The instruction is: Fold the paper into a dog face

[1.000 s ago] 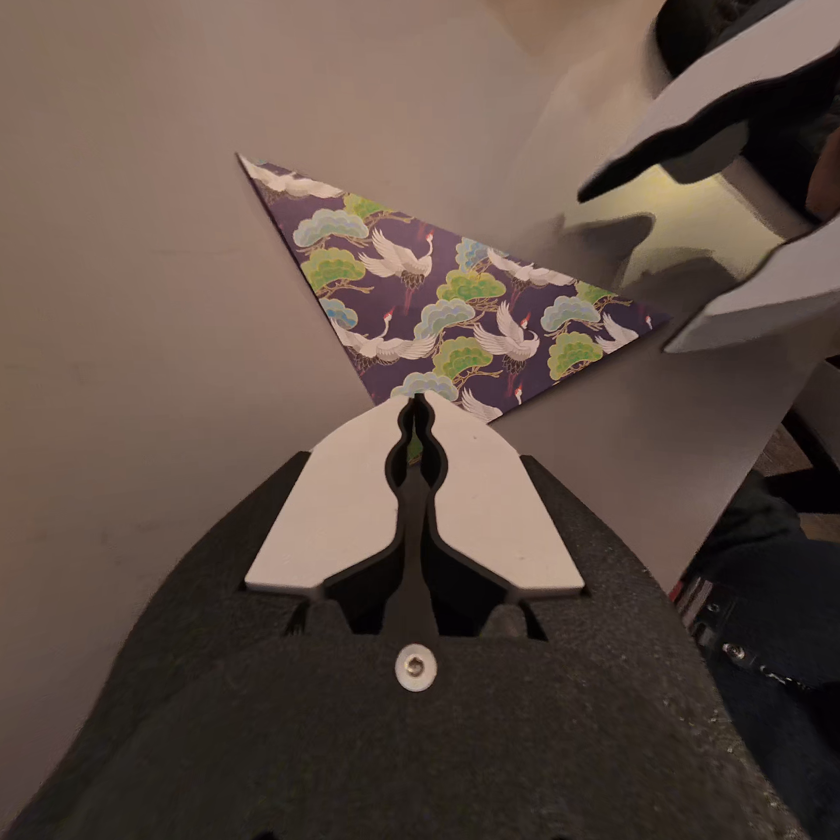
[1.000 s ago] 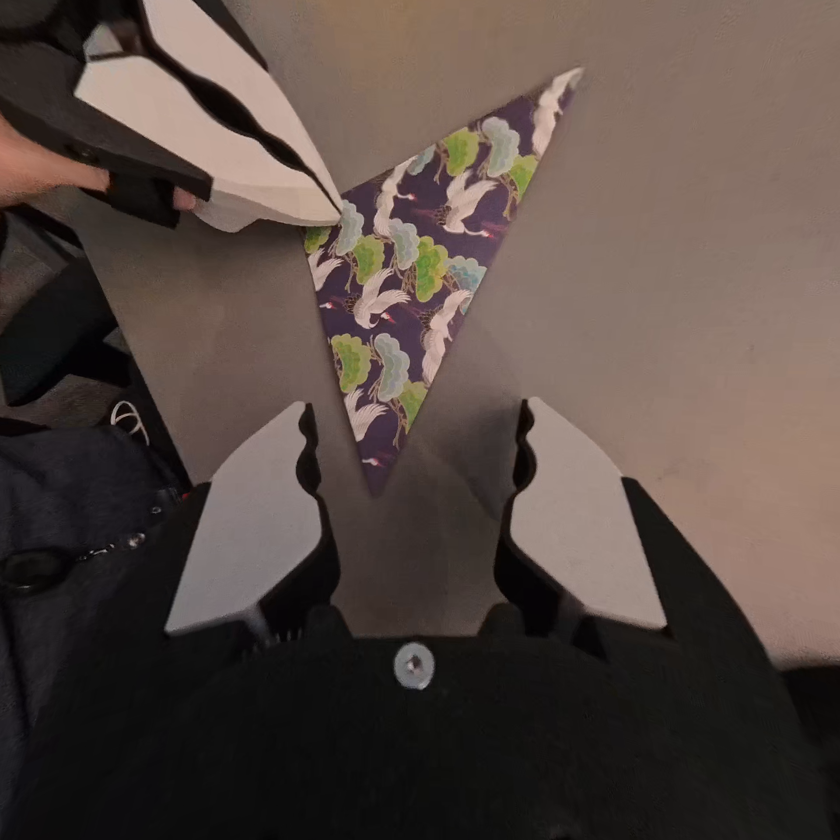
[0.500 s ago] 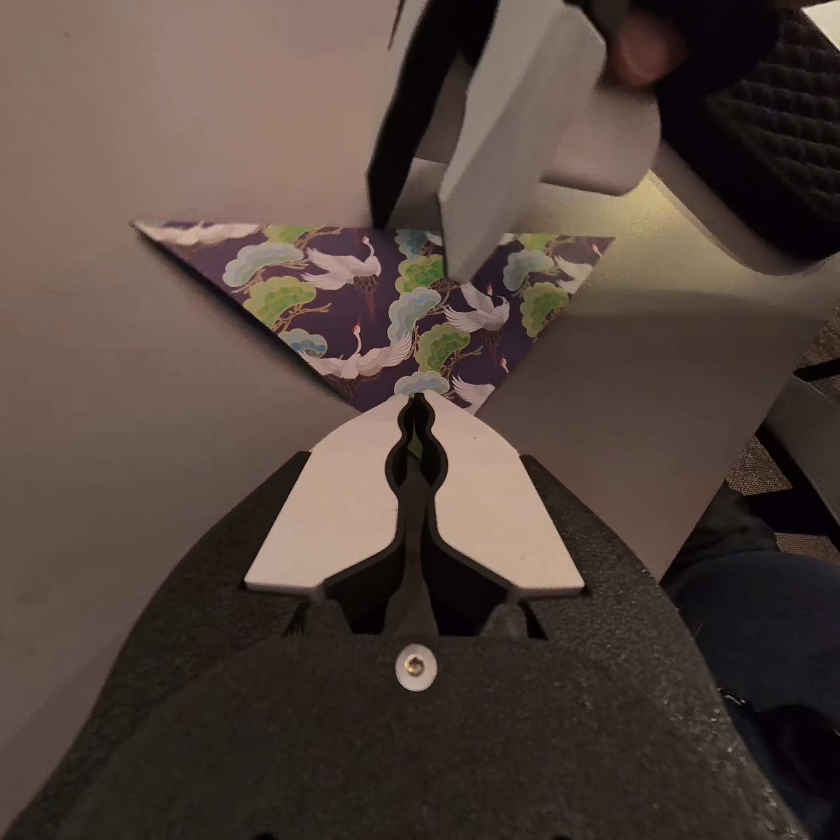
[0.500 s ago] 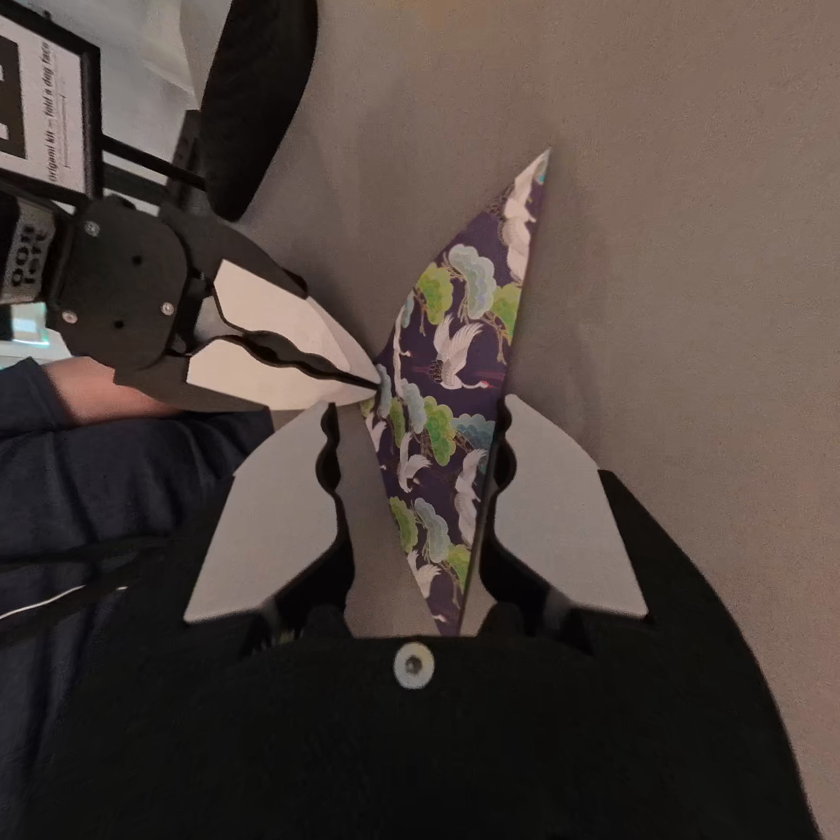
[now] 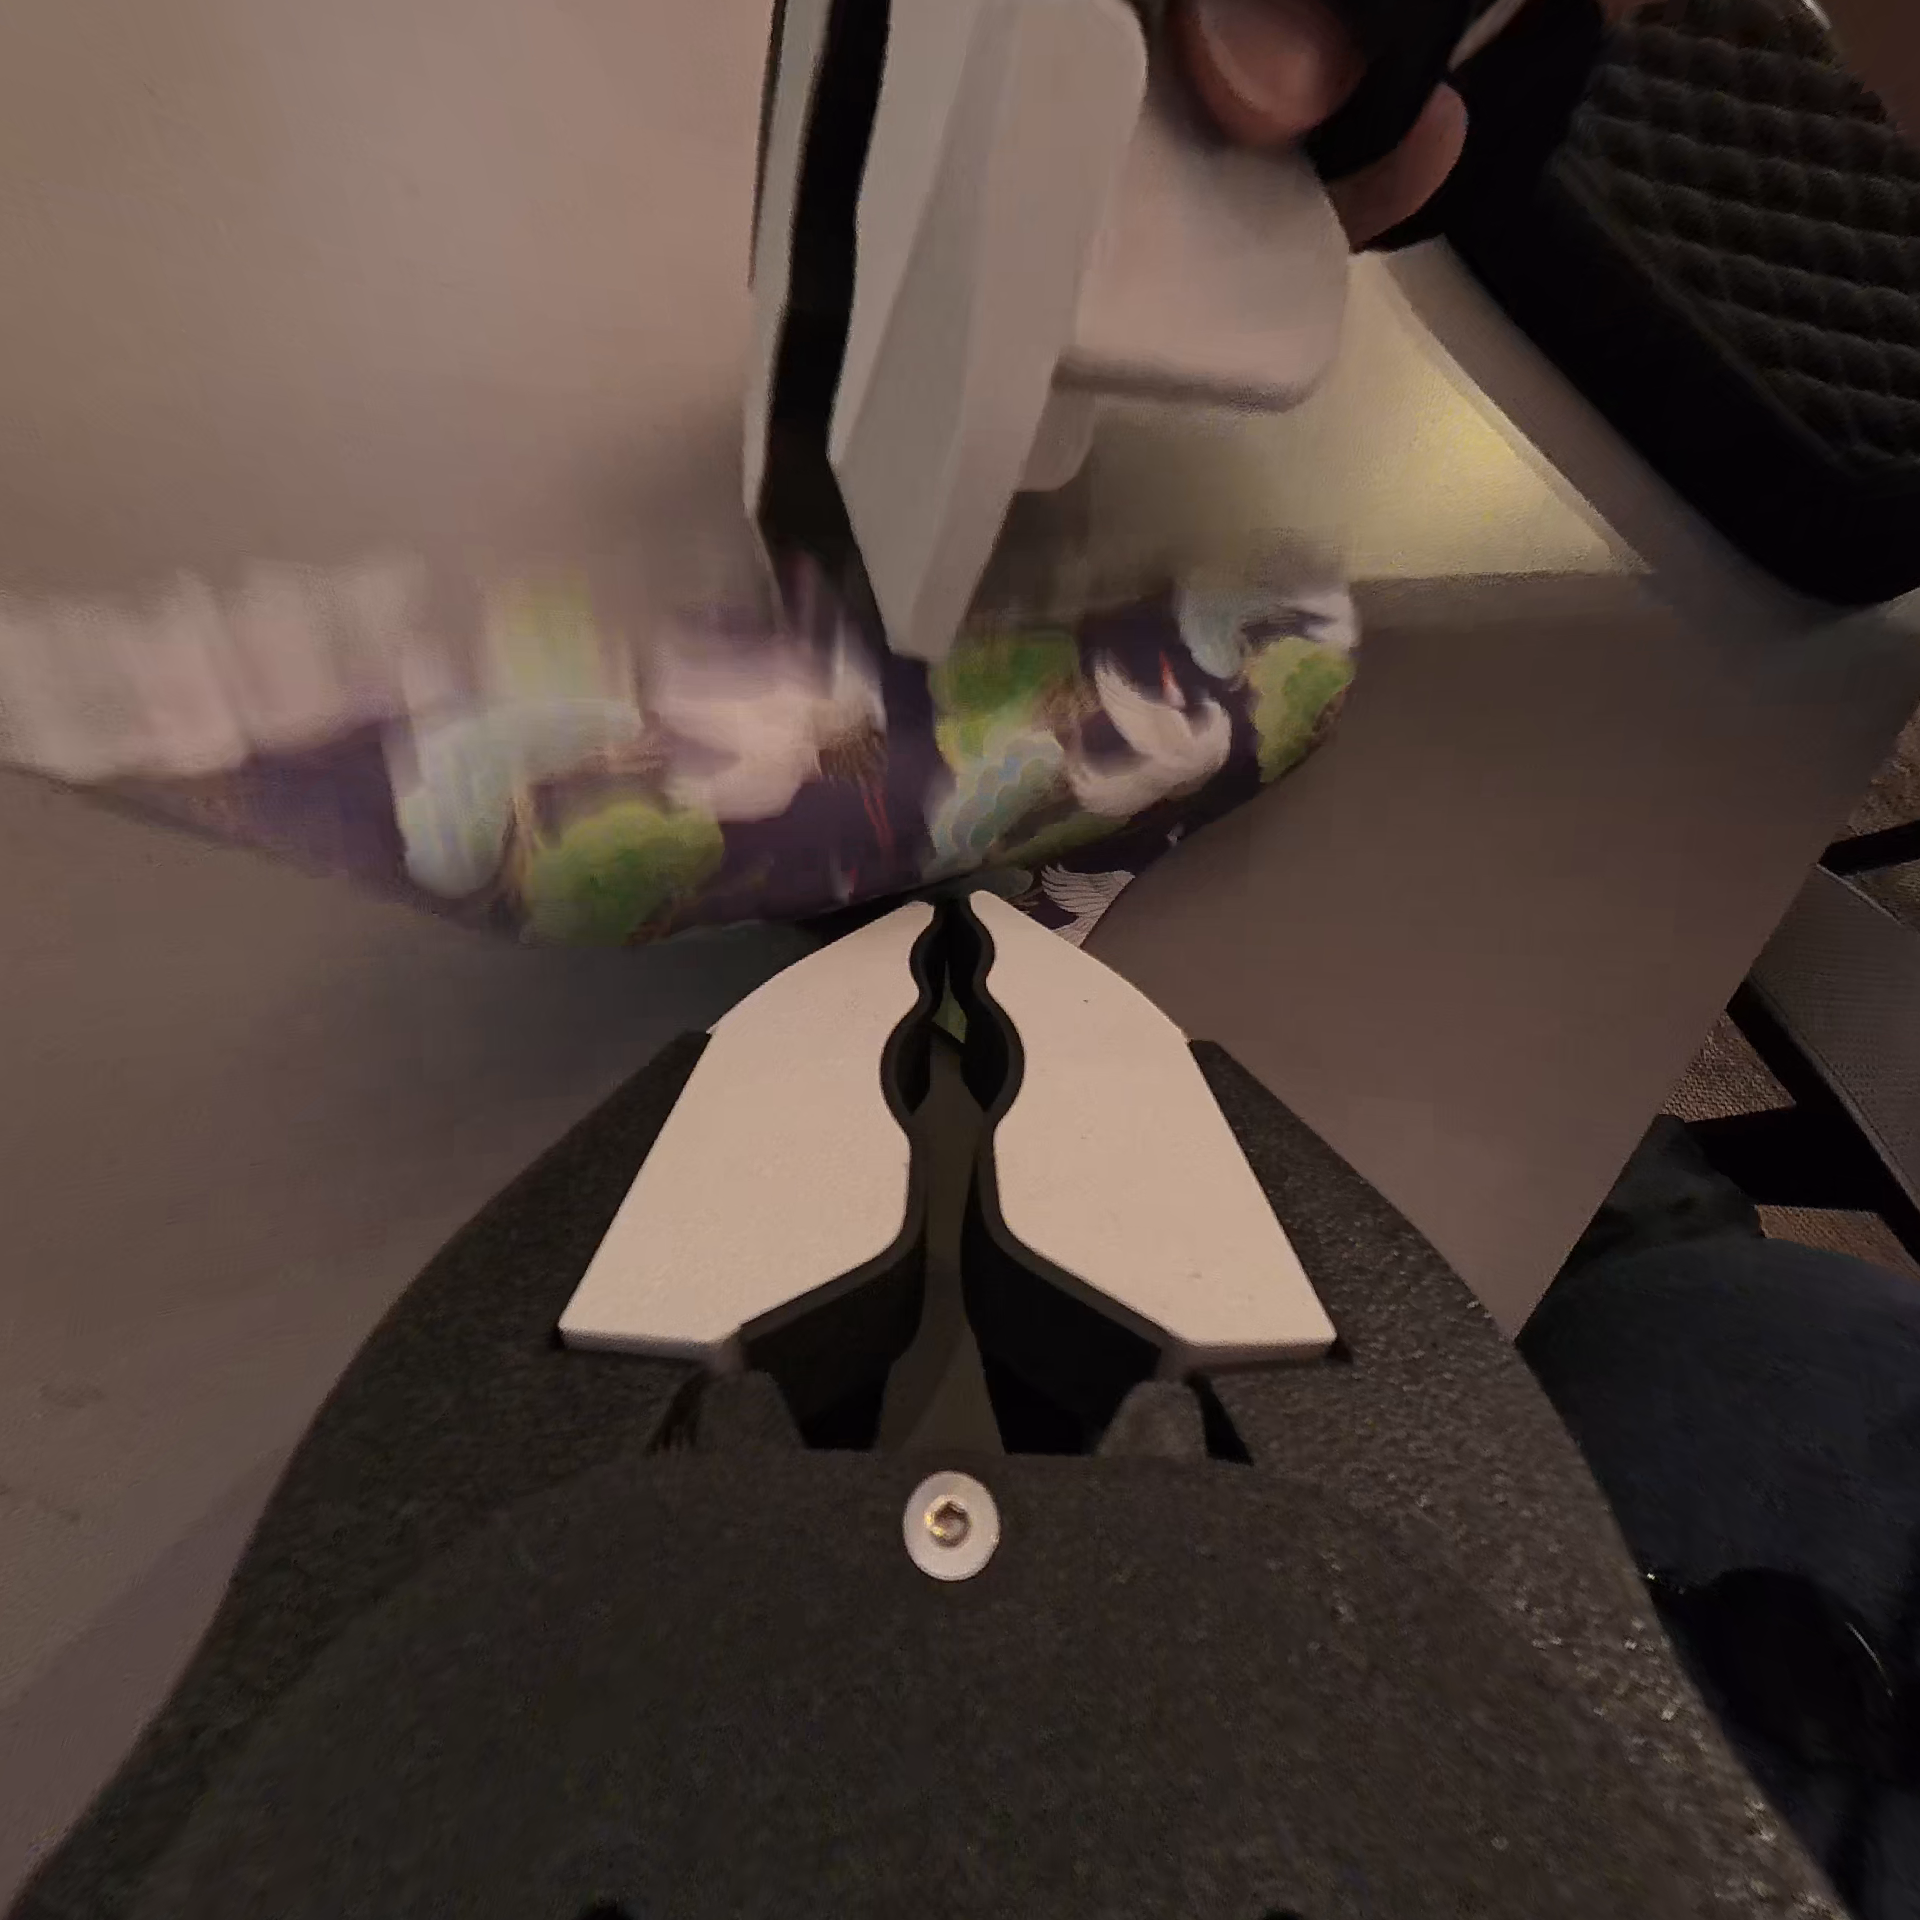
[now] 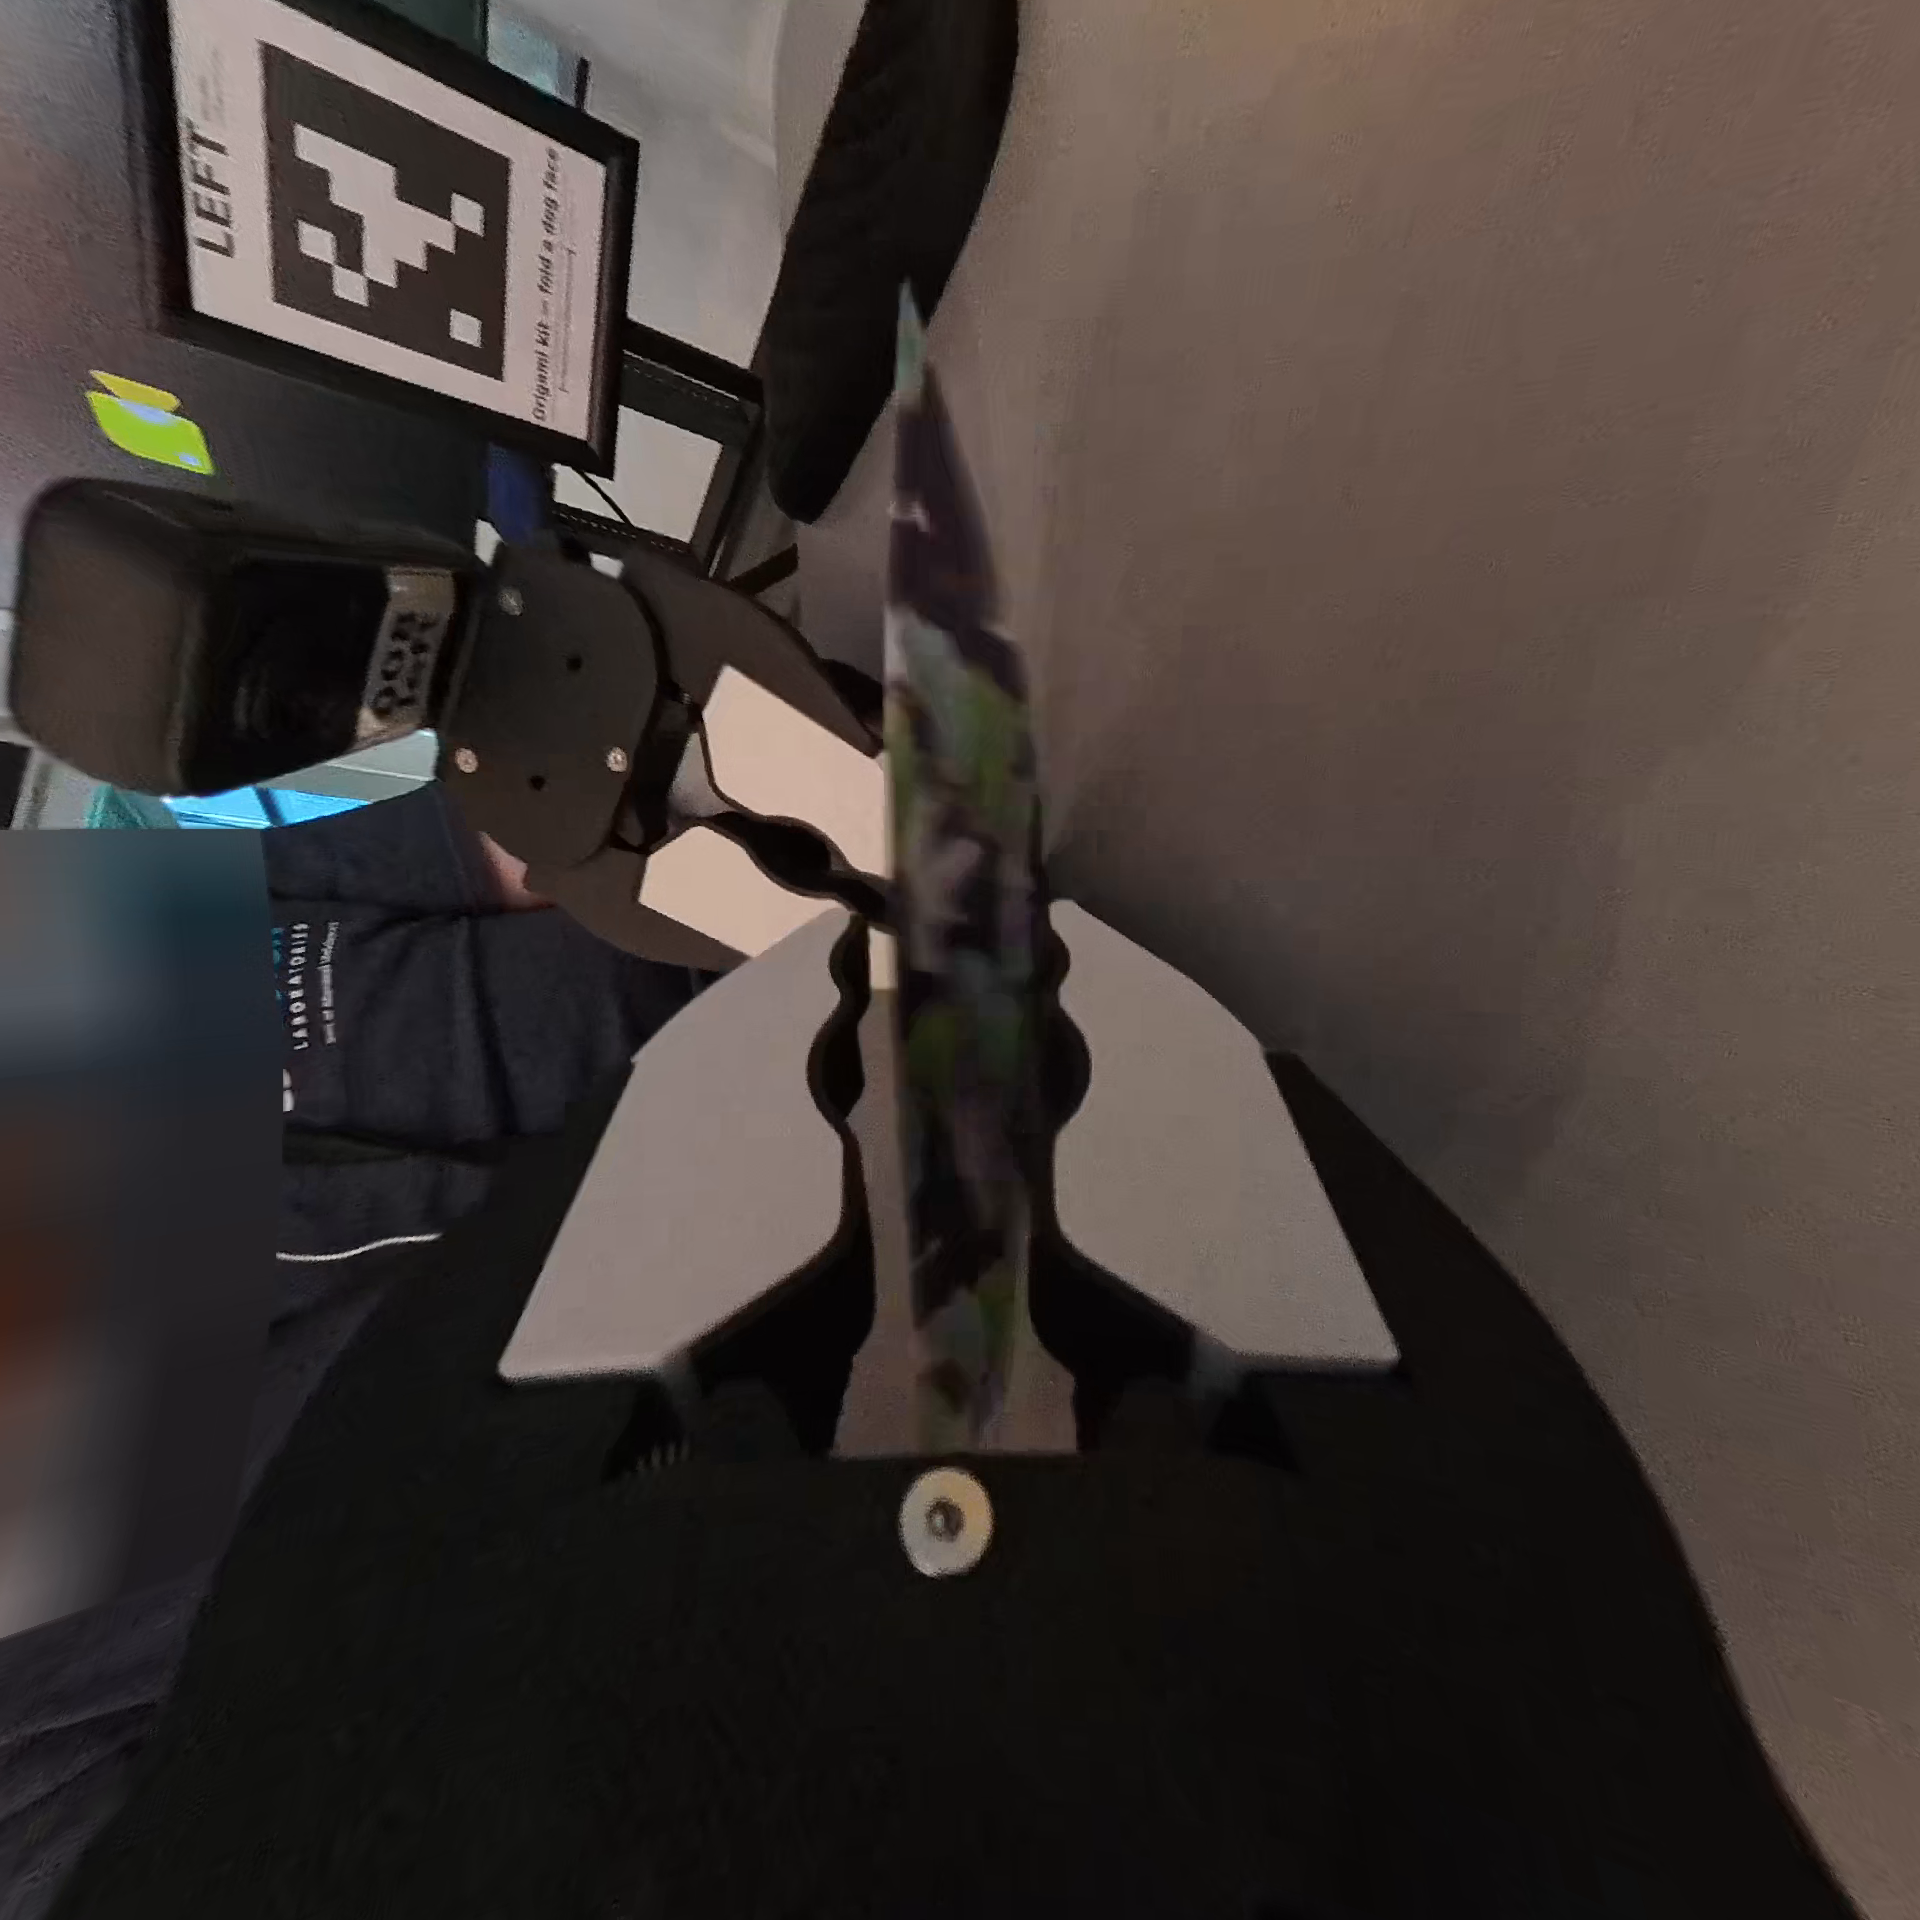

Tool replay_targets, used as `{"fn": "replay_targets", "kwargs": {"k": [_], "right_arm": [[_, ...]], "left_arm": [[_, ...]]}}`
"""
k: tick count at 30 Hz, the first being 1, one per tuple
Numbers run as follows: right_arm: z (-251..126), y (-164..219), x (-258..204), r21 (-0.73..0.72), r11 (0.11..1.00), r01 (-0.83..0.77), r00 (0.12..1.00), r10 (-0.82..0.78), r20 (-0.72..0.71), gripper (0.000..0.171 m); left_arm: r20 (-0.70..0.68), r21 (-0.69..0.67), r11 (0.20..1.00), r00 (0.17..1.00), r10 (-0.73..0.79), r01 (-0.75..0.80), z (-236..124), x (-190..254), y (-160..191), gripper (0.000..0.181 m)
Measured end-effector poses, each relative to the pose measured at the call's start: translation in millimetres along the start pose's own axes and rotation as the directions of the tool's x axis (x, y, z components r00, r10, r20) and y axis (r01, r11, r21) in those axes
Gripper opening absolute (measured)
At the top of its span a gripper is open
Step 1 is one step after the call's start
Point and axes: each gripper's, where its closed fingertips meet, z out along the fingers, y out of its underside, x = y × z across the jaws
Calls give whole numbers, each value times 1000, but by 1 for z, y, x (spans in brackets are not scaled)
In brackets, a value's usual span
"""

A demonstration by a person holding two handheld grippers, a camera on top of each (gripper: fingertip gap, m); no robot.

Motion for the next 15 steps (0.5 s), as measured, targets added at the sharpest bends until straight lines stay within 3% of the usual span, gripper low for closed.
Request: {"fn": "replay_targets", "kwargs": {"k": [7,9,12,15], "right_arm": [[-9,-11,10,-6,998,67,998,-67,-12,31],[-10,-11,-3,-6,997,75,994,-74,76,18],[-12,-10,2,-31,993,115,993,-114,34,1],[-17,-13,13,-13,983,181,983,-181,-36,1]], "left_arm": [[17,0,1000,1000,10,-10,2,-1,-2,0],[25,-2,1000,1000,11,-11,3,-2,-3,0],[35,2,1000,999,15,-15,5,-4,-6,0],[52,30,999,998,31,-32,2,-11,-11,0]]}}
